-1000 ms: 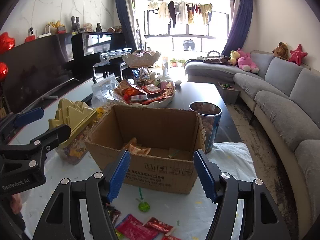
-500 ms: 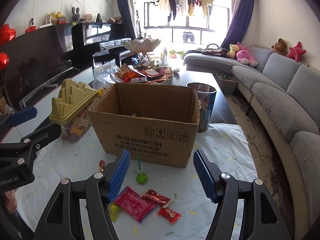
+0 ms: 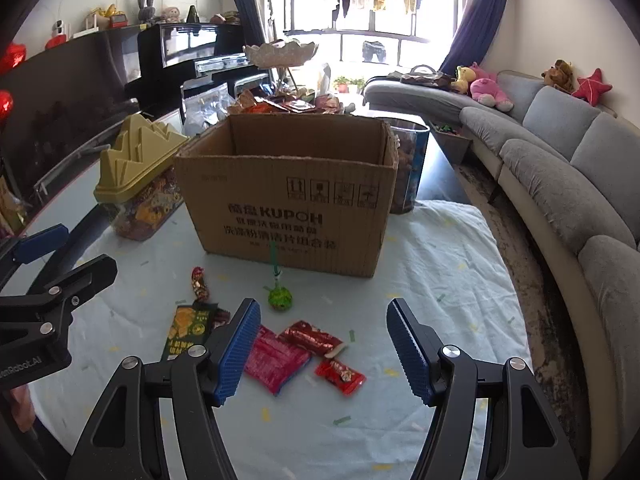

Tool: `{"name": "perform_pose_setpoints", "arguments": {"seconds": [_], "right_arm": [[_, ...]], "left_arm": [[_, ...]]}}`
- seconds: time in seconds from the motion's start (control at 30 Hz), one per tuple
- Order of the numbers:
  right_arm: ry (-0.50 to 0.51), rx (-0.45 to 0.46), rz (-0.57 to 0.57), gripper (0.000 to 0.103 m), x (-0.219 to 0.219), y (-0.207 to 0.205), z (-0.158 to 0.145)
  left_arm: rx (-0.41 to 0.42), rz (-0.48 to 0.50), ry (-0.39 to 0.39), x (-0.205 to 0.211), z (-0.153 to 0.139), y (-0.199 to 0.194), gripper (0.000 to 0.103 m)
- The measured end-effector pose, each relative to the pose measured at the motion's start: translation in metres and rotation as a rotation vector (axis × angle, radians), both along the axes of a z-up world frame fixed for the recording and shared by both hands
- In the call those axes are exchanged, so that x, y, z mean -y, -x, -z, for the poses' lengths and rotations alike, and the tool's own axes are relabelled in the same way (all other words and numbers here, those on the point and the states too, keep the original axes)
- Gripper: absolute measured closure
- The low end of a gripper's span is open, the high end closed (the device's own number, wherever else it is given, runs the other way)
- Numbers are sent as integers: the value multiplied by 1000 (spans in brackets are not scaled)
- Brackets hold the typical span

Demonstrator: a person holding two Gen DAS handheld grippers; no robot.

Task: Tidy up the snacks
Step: 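Withdraw both open tools from the box back toward the remaining snacks, then grasp the green cracker bag with left tool while right grasps a red candy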

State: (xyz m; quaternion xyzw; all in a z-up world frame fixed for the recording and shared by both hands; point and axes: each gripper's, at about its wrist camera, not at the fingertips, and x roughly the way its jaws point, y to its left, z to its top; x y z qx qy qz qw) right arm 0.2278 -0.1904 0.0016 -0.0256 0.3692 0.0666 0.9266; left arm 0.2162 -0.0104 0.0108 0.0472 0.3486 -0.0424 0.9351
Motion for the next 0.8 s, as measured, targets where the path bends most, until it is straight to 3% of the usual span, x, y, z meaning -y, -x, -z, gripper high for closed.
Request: {"name": "perform_pose_setpoints", "arguments": {"seconds": [0.4, 0.8], "right_arm": [[23, -100, -8, 36, 4, 12, 40], [22, -209, 19, 36, 12, 0, 80]], "left_arm": [[-130, -7, 24, 4, 46, 9, 16], [-207, -14, 13, 5, 76, -11, 16]]}}
